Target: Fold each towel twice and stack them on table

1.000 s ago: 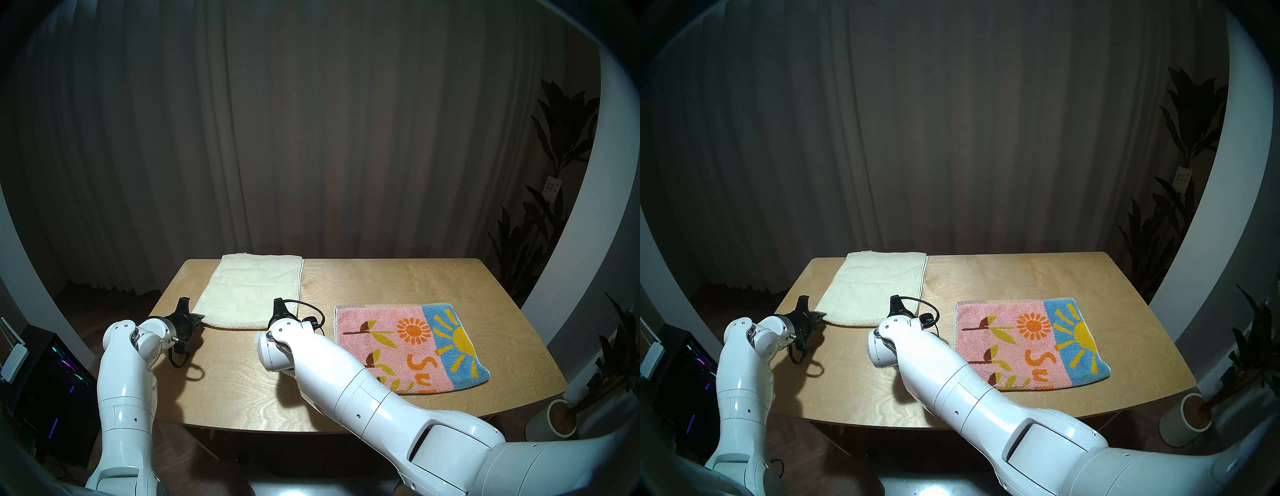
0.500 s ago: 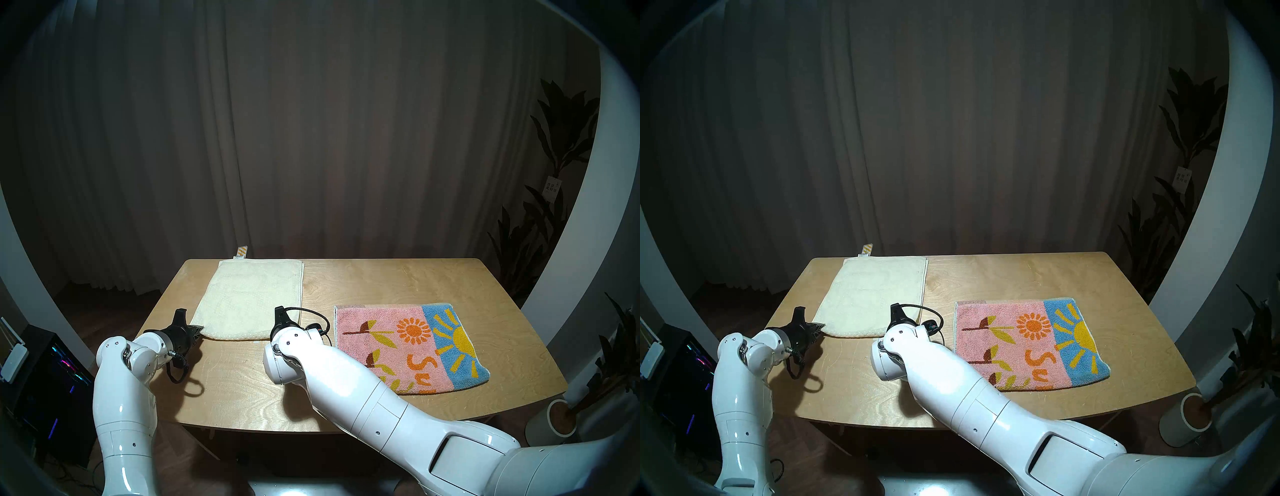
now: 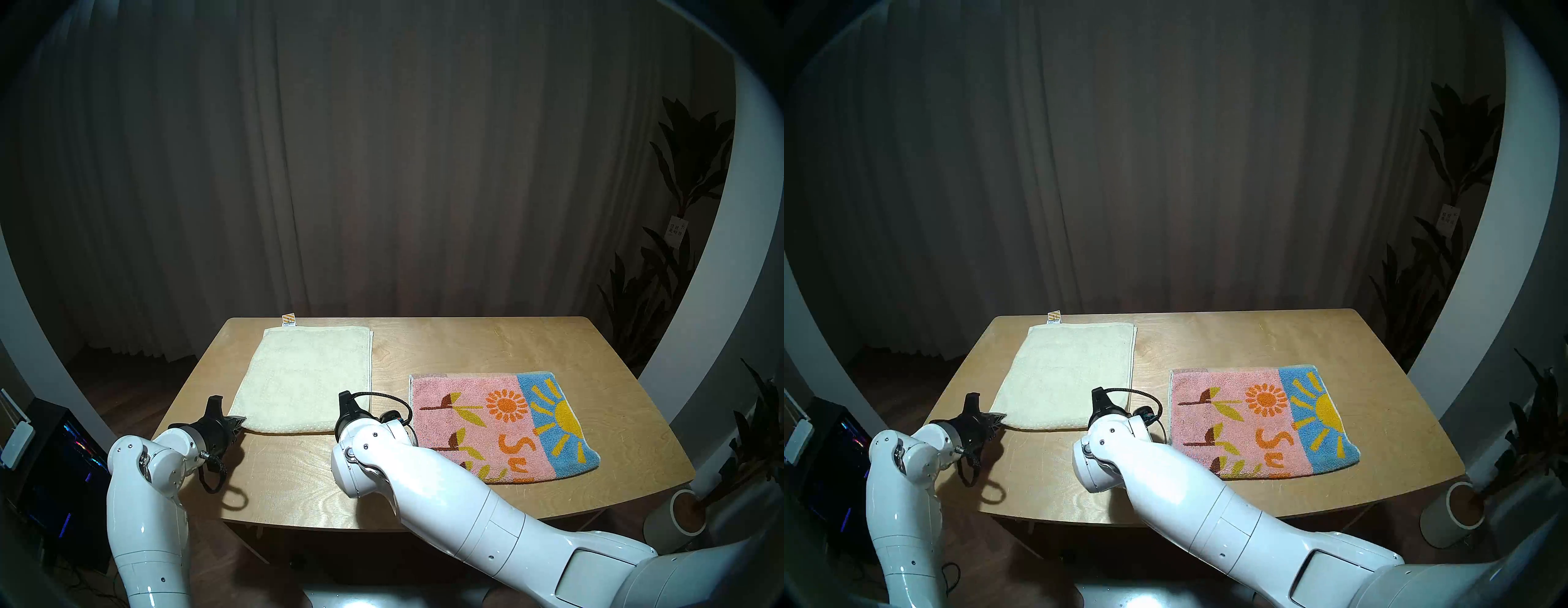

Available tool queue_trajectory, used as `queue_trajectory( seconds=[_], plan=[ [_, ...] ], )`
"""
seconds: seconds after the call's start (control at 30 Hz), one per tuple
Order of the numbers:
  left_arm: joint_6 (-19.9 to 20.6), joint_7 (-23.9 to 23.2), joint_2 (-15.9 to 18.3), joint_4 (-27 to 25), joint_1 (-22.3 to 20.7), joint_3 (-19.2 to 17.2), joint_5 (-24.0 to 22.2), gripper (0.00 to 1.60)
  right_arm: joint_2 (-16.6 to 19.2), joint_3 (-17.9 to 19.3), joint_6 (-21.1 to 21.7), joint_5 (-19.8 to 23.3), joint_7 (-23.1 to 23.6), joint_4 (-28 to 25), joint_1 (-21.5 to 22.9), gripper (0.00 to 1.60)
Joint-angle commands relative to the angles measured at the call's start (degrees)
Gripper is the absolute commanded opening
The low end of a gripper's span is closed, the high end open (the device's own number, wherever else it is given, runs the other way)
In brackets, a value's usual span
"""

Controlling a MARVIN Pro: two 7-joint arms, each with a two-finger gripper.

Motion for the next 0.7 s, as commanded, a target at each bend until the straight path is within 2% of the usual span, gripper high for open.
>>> queue_trajectory(
  seconds=[0.0, 0.23, 0.67],
  plan=[
    [0.2, -0.4, -1.3, -4.2, 2.3, -0.6, -0.7, 0.0, 3.3, -0.5, -0.3, -0.4, -2.6, -7.1, -1.8, 0.0],
    [0.8, 0.1, -2.2, -6.2, 3.8, -1.0, -1.3, 0.0, 5.9, -1.3, 0.0, -0.5, -3.8, -11.2, -3.0, 0.0],
    [1.6, 2.3, -3.3, -9.2, 5.5, -1.5, -2.7, 0.0, 6.8, -0.6, 1.1, 0.5, -5.6, -12.2, -2.2, 0.0]
  ],
)
